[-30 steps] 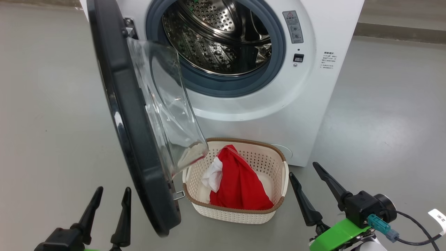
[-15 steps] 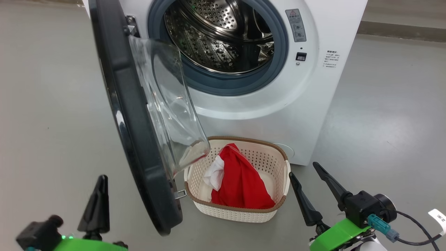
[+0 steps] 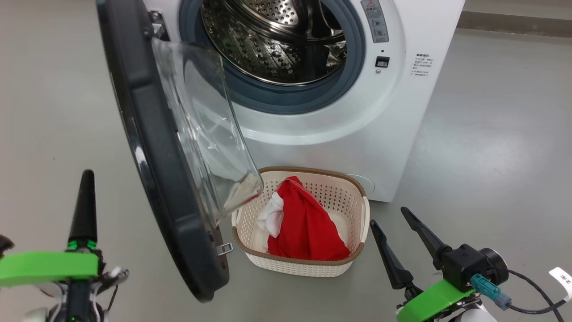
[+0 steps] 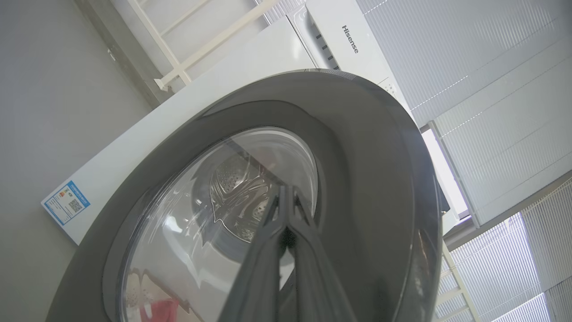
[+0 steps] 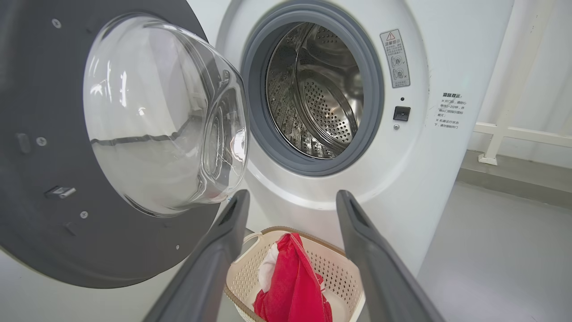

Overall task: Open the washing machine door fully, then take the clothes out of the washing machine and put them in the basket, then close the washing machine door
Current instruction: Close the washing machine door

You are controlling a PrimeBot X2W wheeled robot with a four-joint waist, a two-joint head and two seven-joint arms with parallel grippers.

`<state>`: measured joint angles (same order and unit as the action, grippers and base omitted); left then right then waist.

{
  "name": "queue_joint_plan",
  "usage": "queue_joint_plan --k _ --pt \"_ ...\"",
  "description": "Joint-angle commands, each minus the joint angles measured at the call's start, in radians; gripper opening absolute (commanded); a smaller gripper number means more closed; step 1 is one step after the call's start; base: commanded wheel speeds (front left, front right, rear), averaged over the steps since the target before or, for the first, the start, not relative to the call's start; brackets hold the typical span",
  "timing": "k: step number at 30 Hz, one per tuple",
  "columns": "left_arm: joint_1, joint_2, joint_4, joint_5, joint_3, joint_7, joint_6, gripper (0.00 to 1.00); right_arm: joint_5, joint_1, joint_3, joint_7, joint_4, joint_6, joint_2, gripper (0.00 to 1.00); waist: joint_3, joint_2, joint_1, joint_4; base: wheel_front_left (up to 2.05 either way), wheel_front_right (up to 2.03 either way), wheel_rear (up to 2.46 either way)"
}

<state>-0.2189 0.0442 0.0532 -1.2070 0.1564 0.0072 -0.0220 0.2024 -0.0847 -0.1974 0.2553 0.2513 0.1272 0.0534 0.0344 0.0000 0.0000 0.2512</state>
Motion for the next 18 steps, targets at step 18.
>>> queue_joint_plan --k 18 --pt "-0.103 0.047 -0.177 -0.324 0.045 0.271 0.229 0.0 0.002 -0.058 -0.02 0.006 -0.021 0.003 -0.003 1.0 0.024 0.0 0.0 -0.031 0.0 0.0 0.0"
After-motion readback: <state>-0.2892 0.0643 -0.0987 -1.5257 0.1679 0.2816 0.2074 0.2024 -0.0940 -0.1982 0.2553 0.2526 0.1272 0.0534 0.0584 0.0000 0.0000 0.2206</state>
